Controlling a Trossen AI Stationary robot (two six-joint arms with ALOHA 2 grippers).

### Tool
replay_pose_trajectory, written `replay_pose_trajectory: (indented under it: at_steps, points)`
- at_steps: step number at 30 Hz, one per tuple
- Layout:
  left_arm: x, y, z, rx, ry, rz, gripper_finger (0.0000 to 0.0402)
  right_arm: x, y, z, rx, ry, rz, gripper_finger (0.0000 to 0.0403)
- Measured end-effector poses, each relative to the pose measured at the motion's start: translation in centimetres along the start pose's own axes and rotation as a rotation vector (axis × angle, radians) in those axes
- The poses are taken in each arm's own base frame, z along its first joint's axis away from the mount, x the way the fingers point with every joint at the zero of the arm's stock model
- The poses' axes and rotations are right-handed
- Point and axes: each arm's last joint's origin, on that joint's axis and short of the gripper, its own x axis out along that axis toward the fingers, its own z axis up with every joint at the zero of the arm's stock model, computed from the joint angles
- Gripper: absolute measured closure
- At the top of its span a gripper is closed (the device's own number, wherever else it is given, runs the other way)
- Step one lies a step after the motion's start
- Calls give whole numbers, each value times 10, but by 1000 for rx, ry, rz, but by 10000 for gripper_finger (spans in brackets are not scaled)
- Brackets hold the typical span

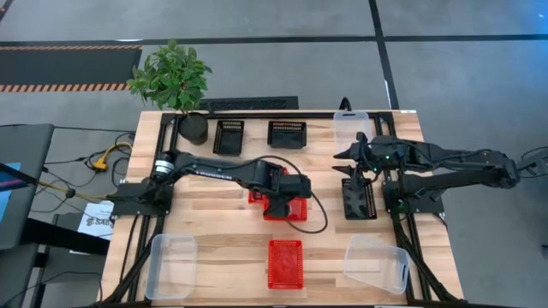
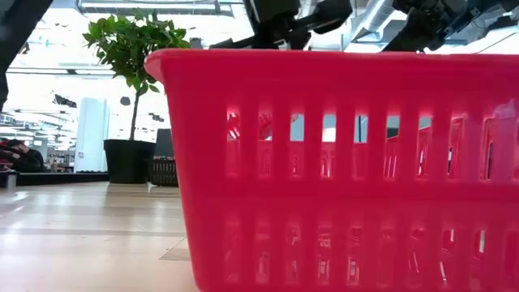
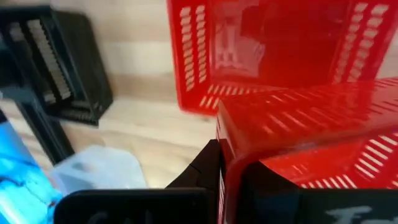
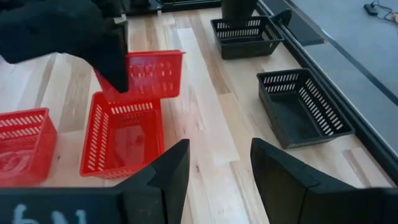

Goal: Stack baskets by color
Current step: Stack the top left red bin on top of the top right red bin

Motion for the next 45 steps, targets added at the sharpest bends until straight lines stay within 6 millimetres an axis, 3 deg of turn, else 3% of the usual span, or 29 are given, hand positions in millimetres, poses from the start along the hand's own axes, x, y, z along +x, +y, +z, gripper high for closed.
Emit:
replay_pose_trajectory:
  at_steps: [4, 8, 12, 18, 26, 45]
  points:
    - [-4, 3, 0, -9, -11, 14, 402, 0, 0, 0, -13, 3, 0, 212]
    - [-23, 10, -5, -37, -10, 65, 402, 0, 0, 0, -30, 3, 0, 212]
    - [-33, 16, -3, -46, -110, 105, 402, 0, 0, 0, -30, 1, 0, 212]
    - [-28, 16, 1, -56, -216, 92, 402, 0, 0, 0, -27, 1, 1, 212]
    - [-16, 14, 3, -39, -192, 96, 402, 0, 0, 0, -27, 1, 0, 212]
    - [-16, 14, 1, -115, -163, 92, 401, 0, 0, 0, -26, 1, 1, 212]
